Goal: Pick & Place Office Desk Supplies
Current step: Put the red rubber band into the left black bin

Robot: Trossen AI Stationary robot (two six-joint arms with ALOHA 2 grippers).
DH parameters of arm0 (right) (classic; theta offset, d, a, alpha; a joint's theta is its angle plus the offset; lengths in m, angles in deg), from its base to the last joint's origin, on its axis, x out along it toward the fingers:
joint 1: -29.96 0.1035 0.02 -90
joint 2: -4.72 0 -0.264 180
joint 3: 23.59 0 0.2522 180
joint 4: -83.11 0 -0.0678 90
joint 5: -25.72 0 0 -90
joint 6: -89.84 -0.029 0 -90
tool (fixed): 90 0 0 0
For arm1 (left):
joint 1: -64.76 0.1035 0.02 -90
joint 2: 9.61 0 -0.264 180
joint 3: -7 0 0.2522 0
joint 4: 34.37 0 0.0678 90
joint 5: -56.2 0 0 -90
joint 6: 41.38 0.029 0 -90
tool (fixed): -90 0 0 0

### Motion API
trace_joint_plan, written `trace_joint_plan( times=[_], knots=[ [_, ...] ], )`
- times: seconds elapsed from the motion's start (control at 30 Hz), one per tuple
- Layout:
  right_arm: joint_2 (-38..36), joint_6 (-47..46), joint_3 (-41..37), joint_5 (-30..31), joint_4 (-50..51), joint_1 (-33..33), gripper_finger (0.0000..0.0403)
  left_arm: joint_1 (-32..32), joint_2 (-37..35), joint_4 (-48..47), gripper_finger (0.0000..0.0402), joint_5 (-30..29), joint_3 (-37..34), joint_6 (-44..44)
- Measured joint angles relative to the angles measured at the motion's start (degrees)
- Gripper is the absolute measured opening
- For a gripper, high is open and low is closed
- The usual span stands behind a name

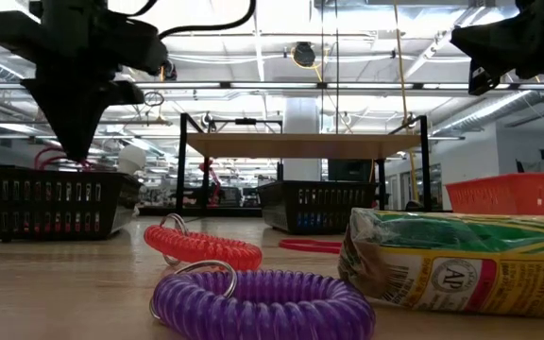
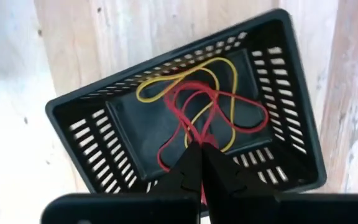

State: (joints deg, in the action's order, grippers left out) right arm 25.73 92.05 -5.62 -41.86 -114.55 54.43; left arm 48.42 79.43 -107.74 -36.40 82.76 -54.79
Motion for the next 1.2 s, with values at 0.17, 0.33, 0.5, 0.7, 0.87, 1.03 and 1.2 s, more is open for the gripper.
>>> trace_joint_plan(
  times=[0.17, 0.33, 0.5, 0.7, 0.87, 1.03, 1.2],
  knots=[
    [0.00, -0.73, 0.00, 0.00, -0.02, 0.00, 0.0000, 1.12, -0.09, -0.12, 0.0028, 3.17, 0.00, -1.59],
    [0.00, -2.23, 0.00, -0.01, -0.02, -0.02, 0.0000, 1.84, -0.09, -0.12, 0.0080, 3.64, 0.00, -2.13],
    [0.11, -3.03, 0.00, -0.02, 0.10, -0.02, 0.0000, 2.21, -0.09, -0.15, 0.0150, 4.82, 0.00, -2.52],
    [0.11, -3.54, 0.00, -0.02, 0.57, -0.02, 0.0000, 1.54, -1.53, -0.49, 0.0210, 2.12, 1.44, 5.96],
    [0.11, -4.78, 0.00, -0.04, 0.46, -0.02, 0.0000, 3.18, -4.39, 0.52, 0.0216, 2.99, 1.53, 5.45],
    [0.12, -4.82, 0.00, -0.05, 0.52, -0.02, 0.0000, 4.06, -4.33, 0.89, 0.0216, 2.80, 1.30, -1.04],
    [0.17, -6.29, 0.00, -0.13, 1.85, 0.00, 0.0000, 4.29, -3.87, 1.52, 0.0232, 7.12, 1.22, -7.52]
  ],
)
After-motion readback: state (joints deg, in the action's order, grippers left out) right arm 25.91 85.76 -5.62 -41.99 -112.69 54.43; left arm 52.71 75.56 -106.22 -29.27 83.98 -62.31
